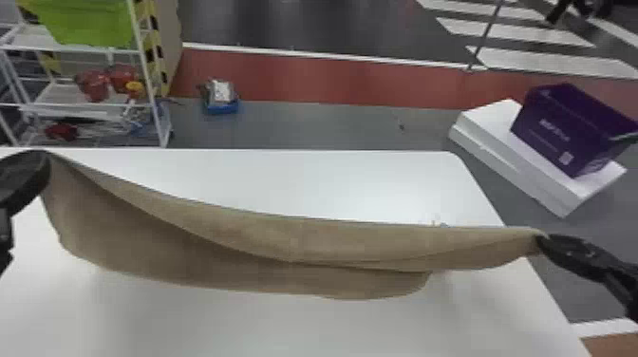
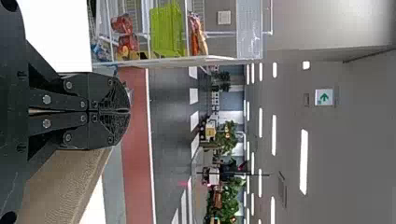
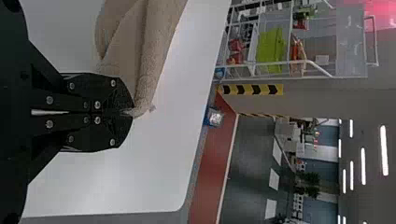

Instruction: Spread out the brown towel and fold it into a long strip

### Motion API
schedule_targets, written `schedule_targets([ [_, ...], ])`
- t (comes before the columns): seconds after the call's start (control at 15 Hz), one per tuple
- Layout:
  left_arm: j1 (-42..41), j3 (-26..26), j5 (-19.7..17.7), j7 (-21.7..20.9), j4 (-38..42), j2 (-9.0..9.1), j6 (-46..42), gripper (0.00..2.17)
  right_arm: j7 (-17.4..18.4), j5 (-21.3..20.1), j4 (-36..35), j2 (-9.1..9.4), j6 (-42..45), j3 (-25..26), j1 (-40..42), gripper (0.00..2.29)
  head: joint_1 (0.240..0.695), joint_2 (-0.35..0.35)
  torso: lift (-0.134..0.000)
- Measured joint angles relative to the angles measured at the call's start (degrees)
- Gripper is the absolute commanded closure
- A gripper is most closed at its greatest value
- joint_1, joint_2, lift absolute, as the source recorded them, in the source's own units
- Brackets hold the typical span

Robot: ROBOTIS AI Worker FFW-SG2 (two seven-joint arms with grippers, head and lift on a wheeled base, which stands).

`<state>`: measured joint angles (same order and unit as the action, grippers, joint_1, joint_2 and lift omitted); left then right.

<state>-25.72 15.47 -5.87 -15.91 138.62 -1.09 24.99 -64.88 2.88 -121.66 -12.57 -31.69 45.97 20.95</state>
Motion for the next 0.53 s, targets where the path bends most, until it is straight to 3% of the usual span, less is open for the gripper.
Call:
schedule_targets([
  [0.53,-2.41,3.53,-4.74,-1.32,14.49,0.33,9.15,1.9,-3.23,11.06,-8.79,0.71,-10.51,13.56,-2.49,1.3,0.695,-0.284,-0.123],
])
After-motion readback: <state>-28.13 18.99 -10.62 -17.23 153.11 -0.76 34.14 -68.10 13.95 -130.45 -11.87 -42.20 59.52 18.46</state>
